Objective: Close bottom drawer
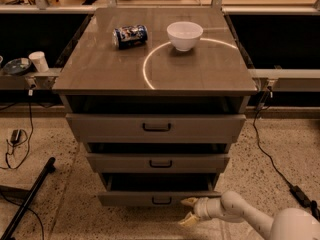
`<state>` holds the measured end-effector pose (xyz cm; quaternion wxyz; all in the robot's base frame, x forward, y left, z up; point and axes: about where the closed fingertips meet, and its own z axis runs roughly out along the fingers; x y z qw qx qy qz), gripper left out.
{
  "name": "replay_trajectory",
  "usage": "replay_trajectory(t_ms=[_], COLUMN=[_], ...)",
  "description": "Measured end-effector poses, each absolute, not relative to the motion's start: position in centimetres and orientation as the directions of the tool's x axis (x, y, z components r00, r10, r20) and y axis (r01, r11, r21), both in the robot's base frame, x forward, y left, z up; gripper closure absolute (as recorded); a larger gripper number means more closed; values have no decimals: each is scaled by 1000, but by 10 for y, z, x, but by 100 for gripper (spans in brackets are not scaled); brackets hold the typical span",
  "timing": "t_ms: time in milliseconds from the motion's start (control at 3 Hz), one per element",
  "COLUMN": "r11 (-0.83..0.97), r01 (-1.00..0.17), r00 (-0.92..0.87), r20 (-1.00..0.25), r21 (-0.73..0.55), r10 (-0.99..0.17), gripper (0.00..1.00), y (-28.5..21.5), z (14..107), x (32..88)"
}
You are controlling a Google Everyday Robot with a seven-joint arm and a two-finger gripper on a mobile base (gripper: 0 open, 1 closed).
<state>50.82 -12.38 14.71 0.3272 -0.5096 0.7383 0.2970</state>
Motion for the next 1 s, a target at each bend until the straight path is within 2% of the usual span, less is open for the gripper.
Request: replay_trajectory(t_ms=[333,1000], r11=[304,313], r01=[-947,-948], r00=[-267,-240], r20=[-786,-791], r21=[106,66], r10=[-558,-562], gripper=[0,0], y=[-123,-125], z=[147,163], x=[508,509])
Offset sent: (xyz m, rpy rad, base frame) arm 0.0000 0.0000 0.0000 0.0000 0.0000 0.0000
